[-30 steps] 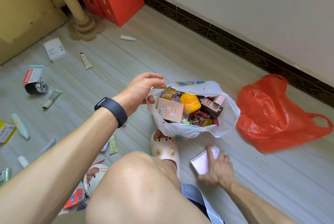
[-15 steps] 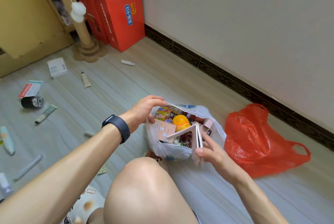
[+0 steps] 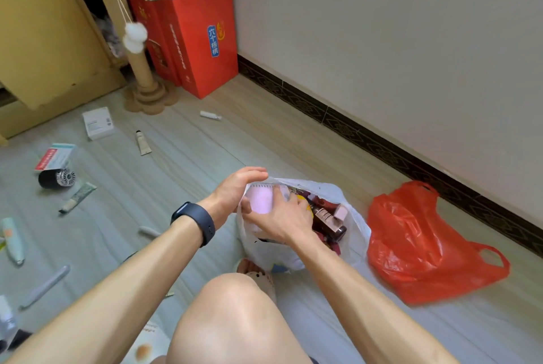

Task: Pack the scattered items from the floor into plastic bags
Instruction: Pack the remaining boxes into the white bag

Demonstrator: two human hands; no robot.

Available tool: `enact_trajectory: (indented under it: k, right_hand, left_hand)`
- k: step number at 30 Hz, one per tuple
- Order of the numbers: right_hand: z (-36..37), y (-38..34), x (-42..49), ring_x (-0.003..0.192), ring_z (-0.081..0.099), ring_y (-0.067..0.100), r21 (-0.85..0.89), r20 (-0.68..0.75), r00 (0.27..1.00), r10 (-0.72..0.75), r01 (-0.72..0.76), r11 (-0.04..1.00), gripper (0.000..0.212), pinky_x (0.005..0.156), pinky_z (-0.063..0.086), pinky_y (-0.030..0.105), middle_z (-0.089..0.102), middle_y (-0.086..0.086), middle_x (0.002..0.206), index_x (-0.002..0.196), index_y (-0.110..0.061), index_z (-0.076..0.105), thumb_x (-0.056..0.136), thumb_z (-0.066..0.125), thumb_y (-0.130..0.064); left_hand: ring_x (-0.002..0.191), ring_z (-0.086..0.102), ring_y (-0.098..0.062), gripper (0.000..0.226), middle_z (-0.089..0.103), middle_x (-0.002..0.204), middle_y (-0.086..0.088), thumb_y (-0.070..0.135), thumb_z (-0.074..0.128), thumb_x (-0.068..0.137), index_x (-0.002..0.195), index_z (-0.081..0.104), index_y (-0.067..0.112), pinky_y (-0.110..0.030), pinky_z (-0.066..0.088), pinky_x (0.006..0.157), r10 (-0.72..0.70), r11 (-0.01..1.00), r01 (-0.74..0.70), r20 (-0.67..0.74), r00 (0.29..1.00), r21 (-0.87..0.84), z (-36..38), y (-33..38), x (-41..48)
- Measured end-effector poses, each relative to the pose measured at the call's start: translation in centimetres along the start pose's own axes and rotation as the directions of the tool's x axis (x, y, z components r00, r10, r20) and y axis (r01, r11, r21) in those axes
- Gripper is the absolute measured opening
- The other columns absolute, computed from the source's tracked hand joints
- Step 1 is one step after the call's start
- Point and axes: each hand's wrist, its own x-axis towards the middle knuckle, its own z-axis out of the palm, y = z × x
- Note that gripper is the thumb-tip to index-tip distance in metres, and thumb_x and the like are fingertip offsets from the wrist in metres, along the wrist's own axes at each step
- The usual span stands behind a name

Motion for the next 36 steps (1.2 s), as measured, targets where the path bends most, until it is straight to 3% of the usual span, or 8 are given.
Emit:
enact_trajectory:
  k: [9,13,17,19,22,25,28,36]
  right_hand:
    - [1.8,6.7,-0.3,0.133,0.041,0.009,0.262,-0.280,0.929,-0.244,0.318,0.911,0.044,0.112,0.032,0.032,0.056,-0.008,0.137,0.117,-0.036,0.070,0.092,0.045,-0.064]
    - [2.5,12.1,-1.6,0.124,0.048,0.016,0.348,-0.631,0.775,0.039,0.239,0.906,0.040,0.110,0.034,0.030,0.057,0.001,0.129,0.120,-0.017,0.066,0.085,0.066,-0.037]
    - [1.7,17.1,-1.4,0.140,0.028,0.037,0.590,-0.280,0.795,0.537,-0.299,0.750,0.088,0.115,0.025,0.045,0.030,0.019,0.153,0.149,-0.010,0.030,0.082,0.073,-0.046]
    - [0.9,18.0,-1.2,0.118,0.053,0.034,0.615,-0.042,0.844,0.535,-0.400,0.679,0.059,0.098,0.040,0.042,0.055,0.019,0.133,0.128,-0.007,0.054,0.086,0.065,-0.047]
    - [-1.4,17.6,-0.6,0.075,0.062,0.022,0.766,-0.060,0.886,0.460,-0.255,0.591,0.028,0.073,0.046,0.037,0.073,0.006,0.081,0.069,-0.015,0.060,0.087,0.050,-0.033]
    - [-7.5,13.9,-0.5,0.043,0.035,0.014,0.968,-0.074,0.913,0.400,-0.032,0.250,0.023,0.047,0.034,0.028,0.043,-0.002,0.049,0.066,-0.019,0.049,0.087,0.053,-0.029]
    - [-11.8,9.3,-1.7,0.046,0.035,0.010,0.994,0.026,0.978,0.205,-0.046,0.095,0.011,0.044,0.027,0.022,0.048,-0.001,0.065,0.082,-0.013,0.057,0.087,0.065,-0.019]
    - [-11.6,1.8,-1.3,0.087,0.054,0.021,0.976,0.066,0.998,0.007,-0.066,0.208,0.023,0.063,0.039,0.028,0.064,0.011,0.107,0.108,-0.004,0.067,0.085,0.067,-0.004]
  left_hand:
    - [0.046,0.039,-0.017,0.041,0.059,0.127,0.006,0.036,0.065,0.079,0.120,0.064,0.029,-0.022,0.040,0.050,0.037,0.992,-0.036,0.005,0.999,-0.119,0.6,0.6,0.5]
    - [0.047,0.037,-0.017,0.031,0.056,0.122,0.009,0.029,0.059,0.089,0.119,0.064,0.027,-0.025,0.039,0.055,0.044,0.988,-0.048,-0.029,0.999,-0.148,0.6,0.7,1.0]
    - [0.046,0.037,-0.016,0.031,0.059,0.121,0.003,0.030,0.059,0.088,0.119,0.064,0.027,-0.022,0.038,0.050,0.028,0.987,-0.032,-0.025,0.999,-0.157,0.6,0.8,1.4]
    - [0.043,0.041,-0.015,0.031,0.061,0.118,-0.002,0.030,0.059,0.089,0.120,0.063,0.025,-0.023,0.035,0.048,0.026,0.991,-0.029,-0.020,0.999,-0.131,1.0,1.1,1.4]
    - [0.044,0.048,-0.014,0.025,0.068,0.111,-0.008,0.029,0.061,0.089,0.113,0.064,0.022,-0.024,0.027,0.047,0.020,0.997,-0.022,-0.020,1.000,-0.080,1.7,1.6,1.2]
    - [0.046,0.042,-0.013,0.017,0.071,0.106,-0.009,0.026,0.064,0.086,0.103,0.067,0.023,-0.021,0.023,0.045,0.018,0.999,-0.021,-0.051,0.999,-0.049,1.5,2.4,0.8]
    - [0.044,0.033,-0.012,0.019,0.070,0.103,-0.009,0.027,0.062,0.085,0.103,0.066,0.019,-0.021,0.021,0.046,0.001,0.991,-0.021,-0.151,0.989,-0.130,-0.2,4.4,0.5]
    - [0.041,0.040,-0.010,0.027,0.070,0.091,-0.015,0.034,0.059,0.086,0.096,0.068,0.011,-0.021,0.024,0.044,0.003,0.985,-0.047,-0.254,0.967,-0.166,-5.3,7.6,-1.1]
